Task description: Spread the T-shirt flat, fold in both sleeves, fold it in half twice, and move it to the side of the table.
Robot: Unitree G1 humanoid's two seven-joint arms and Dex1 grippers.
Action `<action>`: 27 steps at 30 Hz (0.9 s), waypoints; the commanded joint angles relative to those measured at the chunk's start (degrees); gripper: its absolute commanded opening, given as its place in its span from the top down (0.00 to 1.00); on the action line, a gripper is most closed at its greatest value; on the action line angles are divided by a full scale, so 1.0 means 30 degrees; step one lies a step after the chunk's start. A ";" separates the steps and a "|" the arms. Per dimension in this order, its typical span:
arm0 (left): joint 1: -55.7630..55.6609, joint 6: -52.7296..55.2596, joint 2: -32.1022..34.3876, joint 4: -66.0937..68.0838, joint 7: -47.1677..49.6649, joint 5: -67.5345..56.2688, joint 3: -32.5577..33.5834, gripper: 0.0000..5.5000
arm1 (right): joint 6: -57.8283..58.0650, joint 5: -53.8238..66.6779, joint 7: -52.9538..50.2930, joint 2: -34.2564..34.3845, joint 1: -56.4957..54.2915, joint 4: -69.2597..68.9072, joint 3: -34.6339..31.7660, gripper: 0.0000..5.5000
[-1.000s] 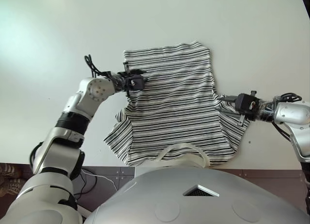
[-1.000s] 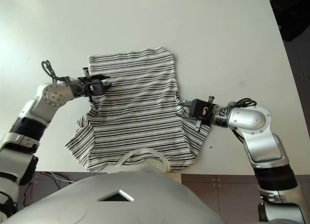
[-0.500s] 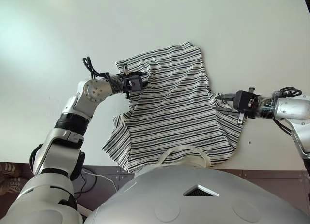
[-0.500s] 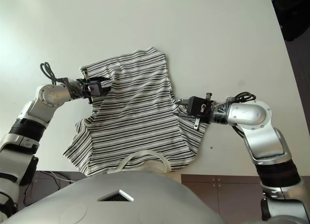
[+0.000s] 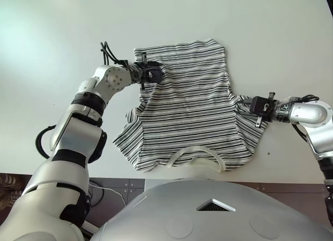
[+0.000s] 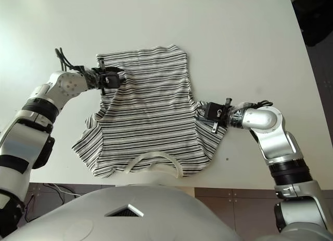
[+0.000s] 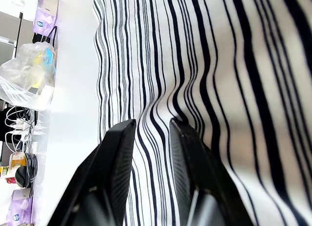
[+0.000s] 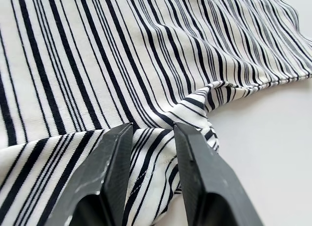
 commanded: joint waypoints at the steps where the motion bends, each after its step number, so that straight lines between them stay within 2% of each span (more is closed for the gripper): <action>1: -0.2070 -0.0417 -0.0676 0.0993 0.1542 0.0287 0.0228 0.77 | 0.0596 -0.0417 0.0156 -0.0624 0.1205 -0.0036 -0.0124 0.73; 5: -0.2489 -0.1483 -0.0294 0.0459 0.1938 -0.0944 0.1468 0.77 | 0.1453 0.0518 -0.0013 -0.0729 0.2341 -0.2183 -0.1035 0.73; 7: -0.0937 -0.1520 0.0714 -0.1998 -0.0323 -0.3160 0.2650 0.77 | 0.2398 0.1473 -0.0206 -0.0934 0.3013 -0.3893 -0.2196 0.73; 10: 0.4290 0.1348 0.2703 -0.9554 -0.3970 -0.6899 0.3751 0.77 | 0.3566 0.2525 -0.0096 -0.1408 0.3875 -0.5979 -0.3754 0.73; 14: 1.2218 0.7462 0.5556 -2.1436 -0.5757 -1.0574 0.5010 0.77 | 0.5302 0.4029 -0.0098 -0.1358 0.3469 -0.7824 -0.5359 0.73; 16: 1.4910 0.9253 0.7049 -2.4850 -0.6681 -1.1798 0.5466 0.77 | 0.6044 0.4697 -0.0428 -0.0841 0.2610 -0.8070 -0.5617 0.73; 19: 1.7114 1.0655 0.8377 -2.6712 -0.7584 -1.2967 0.6717 0.77 | 0.6206 0.4264 -0.1416 0.0307 0.1531 -0.7367 -0.4833 0.73; 23: 1.9797 1.4604 0.9560 -2.8892 -0.8321 -1.6582 0.9932 0.77 | 0.6422 0.4179 -0.2290 0.0848 0.3366 -0.8397 -0.4782 0.73; 27: 1.9922 1.6391 0.8553 -2.9512 -0.7508 -1.5997 0.9184 0.77 | 0.6014 0.3418 -0.3559 0.2720 0.0673 -0.6035 -0.3433 0.73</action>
